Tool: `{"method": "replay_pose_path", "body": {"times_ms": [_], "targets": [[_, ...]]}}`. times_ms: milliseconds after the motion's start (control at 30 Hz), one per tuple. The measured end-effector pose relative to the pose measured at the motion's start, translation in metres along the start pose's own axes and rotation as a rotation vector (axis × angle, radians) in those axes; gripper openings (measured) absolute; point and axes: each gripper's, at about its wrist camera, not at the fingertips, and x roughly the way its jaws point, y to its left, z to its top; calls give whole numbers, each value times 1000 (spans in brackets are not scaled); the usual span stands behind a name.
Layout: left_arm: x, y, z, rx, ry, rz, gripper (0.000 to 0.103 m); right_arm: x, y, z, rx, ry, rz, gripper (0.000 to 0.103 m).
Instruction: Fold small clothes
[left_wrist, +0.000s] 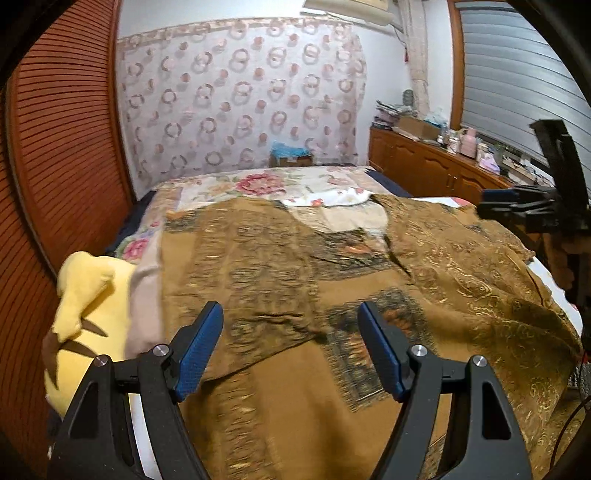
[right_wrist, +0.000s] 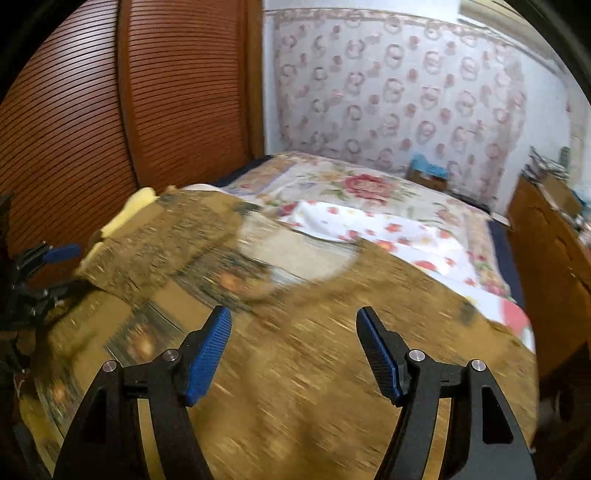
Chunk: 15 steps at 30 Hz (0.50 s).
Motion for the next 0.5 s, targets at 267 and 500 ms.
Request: {"method": "replay_pose_path", "body": {"times_ms": [267,500], "targets": [[31,-33,2,53,89,-64,76,-52,-74,-62,124,26,-188,72],[53,-50,-1,96,162,-81,76,-63,-127,-111,263,87,-314,72]]}}
